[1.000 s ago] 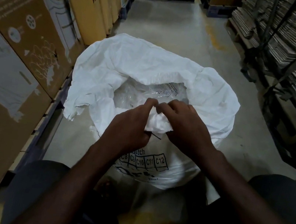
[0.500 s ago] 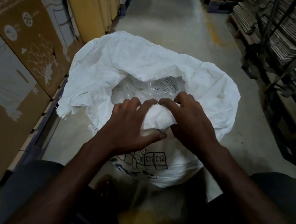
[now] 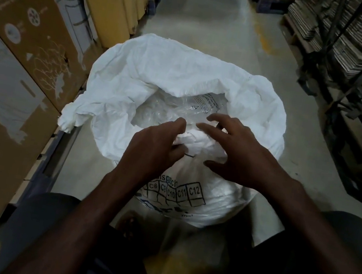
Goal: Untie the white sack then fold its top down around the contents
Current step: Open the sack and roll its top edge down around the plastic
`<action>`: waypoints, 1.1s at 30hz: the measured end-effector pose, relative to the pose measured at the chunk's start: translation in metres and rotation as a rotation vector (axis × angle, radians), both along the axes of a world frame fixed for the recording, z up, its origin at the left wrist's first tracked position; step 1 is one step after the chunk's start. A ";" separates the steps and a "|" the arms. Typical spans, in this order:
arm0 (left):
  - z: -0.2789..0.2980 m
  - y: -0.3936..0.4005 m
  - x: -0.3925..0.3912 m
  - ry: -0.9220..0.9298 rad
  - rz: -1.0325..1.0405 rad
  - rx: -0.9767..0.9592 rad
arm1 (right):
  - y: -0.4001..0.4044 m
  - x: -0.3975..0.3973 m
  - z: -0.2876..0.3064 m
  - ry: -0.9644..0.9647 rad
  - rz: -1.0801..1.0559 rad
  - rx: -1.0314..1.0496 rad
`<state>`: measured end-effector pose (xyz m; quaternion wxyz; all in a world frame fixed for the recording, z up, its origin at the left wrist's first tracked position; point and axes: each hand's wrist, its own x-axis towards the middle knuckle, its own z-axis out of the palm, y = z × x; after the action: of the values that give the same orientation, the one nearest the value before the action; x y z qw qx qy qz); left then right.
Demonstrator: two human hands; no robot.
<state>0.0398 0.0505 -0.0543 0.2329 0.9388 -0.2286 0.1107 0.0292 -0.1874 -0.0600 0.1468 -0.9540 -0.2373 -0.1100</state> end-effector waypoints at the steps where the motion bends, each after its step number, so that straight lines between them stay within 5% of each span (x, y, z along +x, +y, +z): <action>1: -0.001 0.001 0.001 -0.007 0.010 0.007 | -0.002 0.000 0.000 -0.010 -0.021 -0.021; 7: -0.008 -0.015 -0.007 0.006 -0.027 -0.020 | 0.008 0.009 -0.008 0.013 -0.054 -0.049; 15: -0.016 -0.029 -0.003 -0.117 0.090 0.051 | 0.013 0.011 -0.012 -0.298 -0.049 0.008; 20: -0.015 -0.017 0.000 -0.210 0.073 -0.041 | 0.002 0.009 -0.012 -0.174 -0.102 -0.093; 26: -0.008 -0.022 -0.001 -0.296 0.069 -0.057 | -0.010 0.013 0.003 -0.500 -0.162 0.082; 33: 0.000 -0.034 -0.004 -0.267 -0.061 -0.043 | -0.002 0.003 0.005 -0.511 -0.166 0.102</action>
<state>0.0354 0.0168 -0.0541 0.2236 0.9031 -0.2834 0.2326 0.0317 -0.1895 -0.0553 0.1203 -0.9029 -0.1819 -0.3705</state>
